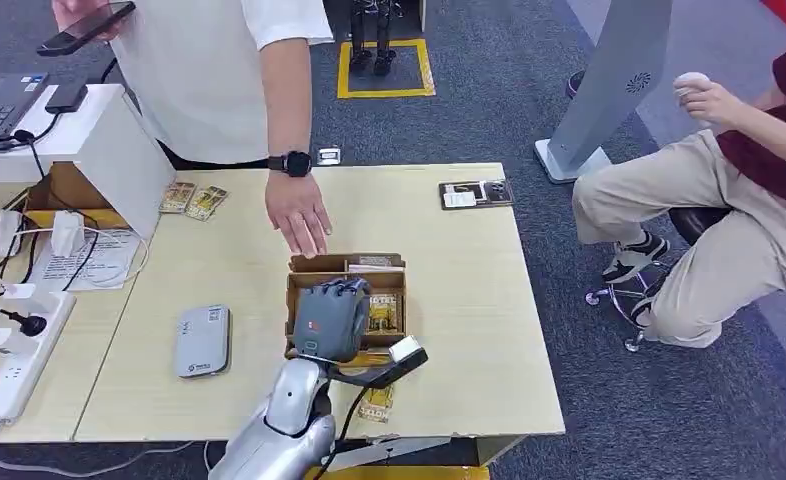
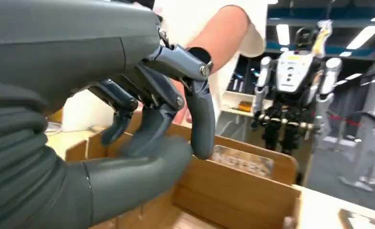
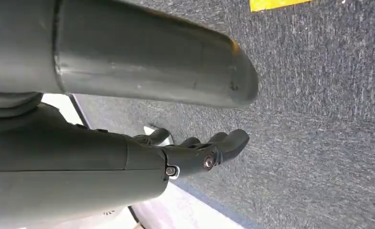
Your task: Pass the card to the sensor for recognition and then transmit it.
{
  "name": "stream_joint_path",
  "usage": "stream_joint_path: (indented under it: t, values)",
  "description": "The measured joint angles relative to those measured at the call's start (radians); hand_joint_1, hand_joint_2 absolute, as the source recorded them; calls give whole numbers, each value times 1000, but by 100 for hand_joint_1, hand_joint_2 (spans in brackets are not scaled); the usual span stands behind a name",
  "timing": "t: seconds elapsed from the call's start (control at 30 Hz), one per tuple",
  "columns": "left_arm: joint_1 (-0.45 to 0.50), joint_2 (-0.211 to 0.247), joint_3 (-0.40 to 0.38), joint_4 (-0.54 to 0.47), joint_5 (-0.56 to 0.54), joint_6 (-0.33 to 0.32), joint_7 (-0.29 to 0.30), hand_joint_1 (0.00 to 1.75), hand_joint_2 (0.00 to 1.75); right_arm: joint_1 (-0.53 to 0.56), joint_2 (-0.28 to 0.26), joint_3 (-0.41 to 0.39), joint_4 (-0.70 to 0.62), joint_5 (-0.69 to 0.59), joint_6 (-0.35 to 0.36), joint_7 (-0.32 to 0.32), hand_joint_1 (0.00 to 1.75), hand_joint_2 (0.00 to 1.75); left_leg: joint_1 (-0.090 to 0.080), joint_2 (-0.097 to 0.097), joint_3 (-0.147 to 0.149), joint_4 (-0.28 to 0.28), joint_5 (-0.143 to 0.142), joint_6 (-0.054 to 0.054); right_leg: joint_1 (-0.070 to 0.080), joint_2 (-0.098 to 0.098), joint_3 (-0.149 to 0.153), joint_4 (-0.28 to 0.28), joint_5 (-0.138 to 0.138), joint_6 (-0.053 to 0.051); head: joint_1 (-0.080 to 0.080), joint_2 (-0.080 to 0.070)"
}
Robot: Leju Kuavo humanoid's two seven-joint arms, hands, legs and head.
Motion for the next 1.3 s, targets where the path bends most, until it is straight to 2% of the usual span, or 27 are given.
stream_joint_path:
  t: [0.2, 0.43, 0.53, 0.63, 0.87, 1.0, 1.3]
  values:
    - [21, -4, -6, -7, 16, 0, -3, 0, 175, 0, 2, 0, 1, -6, 0, 0, 0, 0, 0, 0, 0, 0, 0, 0, 0, 0, 0, 0, 0, 0, 0, 0]
    - [60, 8, -6, -73, 126, 0, -104, 0, 175, 1, 3, 0, 1, -16, -8, -1, 0, 0, 0, 0, 0, 0, 0, 0, 0, 0, 0, 0, 0, 0, 0, 0]
    - [92, 21, 1, -134, 162, 1, -175, 0, 175, 2, 3, 0, 1, -18, -12, -3, 0, 0, 0, 0, 0, 0, 0, 0, 0, 0, 0, 0, 0, 0, 0, 0]
    - [128, 29, 29, -208, 200, 1, -242, 0, 175, 2, 3, 0, 1, -17, -18, 1, 0, 0, 0, 0, 0, 0, 0, 0, 0, 0, 0, 0, 0, 0, 0, 0]
    - [198, 31, 105, -357, 280, 2, -339, 0, 175, 6, -1, -2, 1, -19, -9, 2, 0, 0, 0, 0, 0, 0, 0, 0, 0, 0, 0, 0, 0, 0, 0, 0]
    - [219, 31, 126, -415, 299, 2, -359, 0, 175, 7, -3, -3, 1, -24, -11, 1, 0, 0, 0, 0, 0, 0, 0, 0, 0, 0, 0, 0, 0, 0, 0, 0]
    - [243, 32, 151, -463, 306, 2, -385, 0, 175, 6, -4, -8, 1, -28, -11, 1, 0, 0, 0, 0, 0, 0, 0, 0, 0, 0, 0, 0, 0, 0, 0, 0]
